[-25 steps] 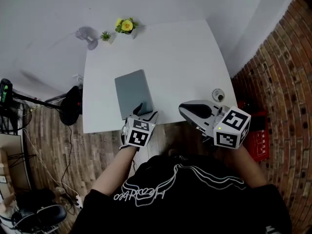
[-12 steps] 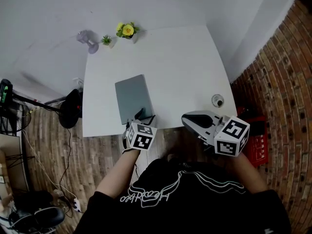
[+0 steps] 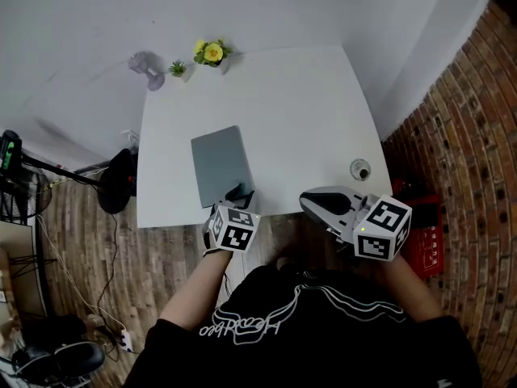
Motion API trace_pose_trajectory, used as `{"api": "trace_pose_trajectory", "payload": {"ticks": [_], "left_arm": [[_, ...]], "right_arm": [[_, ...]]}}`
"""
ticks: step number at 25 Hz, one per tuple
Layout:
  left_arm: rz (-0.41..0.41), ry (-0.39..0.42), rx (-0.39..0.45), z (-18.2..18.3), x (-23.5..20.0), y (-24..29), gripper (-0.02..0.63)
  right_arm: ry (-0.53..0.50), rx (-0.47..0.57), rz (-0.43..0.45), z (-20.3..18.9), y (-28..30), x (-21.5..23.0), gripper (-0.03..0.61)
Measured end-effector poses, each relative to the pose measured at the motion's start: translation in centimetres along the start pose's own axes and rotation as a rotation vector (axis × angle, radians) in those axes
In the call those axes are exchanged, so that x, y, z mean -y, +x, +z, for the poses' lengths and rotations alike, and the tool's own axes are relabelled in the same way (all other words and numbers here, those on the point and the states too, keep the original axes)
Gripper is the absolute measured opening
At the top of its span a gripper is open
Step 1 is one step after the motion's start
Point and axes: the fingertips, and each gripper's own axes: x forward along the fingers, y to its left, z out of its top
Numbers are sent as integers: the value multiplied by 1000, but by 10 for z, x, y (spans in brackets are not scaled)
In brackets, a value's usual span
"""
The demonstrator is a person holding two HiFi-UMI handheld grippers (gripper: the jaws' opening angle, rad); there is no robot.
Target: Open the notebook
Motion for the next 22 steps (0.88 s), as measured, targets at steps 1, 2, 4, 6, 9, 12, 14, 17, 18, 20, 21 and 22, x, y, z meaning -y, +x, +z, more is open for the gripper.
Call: {"api": "trace_pose_trajectory", "payload": {"ticks": [1,2,4,6,9,12,14,17,18,20,21,22], "left_arm": [[-3,-2,0,1,1,0,153],[-7,-3,2,2,2,-1,141],[-14,-3,5,4,4,-3,118],[-17,2,8,6,5,-6,95],[-20,12,17,9,3,-11,75],[-20,18,35,15,-2,-19,58],[-19,9,47,18,-4,-25,52],[-24,-8,62,21,-7,-34,46],[-26,-14,67,22,-9,-37,44],[-28,-20,75,23,-13,-42,43],[-29,-18,79,24,-15,-45,43],[-32,-16,82,24,-17,-49,43]], "right_arm": [[1,1,2,0,0,0,3],[0,3,6,1,1,0,3],[0,8,14,2,2,-1,3],[2,9,17,2,2,-2,3],[-2,27,28,9,2,-4,3],[-8,45,33,16,4,-7,3],[-8,45,34,17,6,-9,3],[-6,48,41,20,9,-13,3],[-7,49,43,21,11,-15,3],[-8,51,47,24,15,-18,3],[-7,51,48,25,18,-20,3],[-5,52,50,27,21,-22,3]]}}
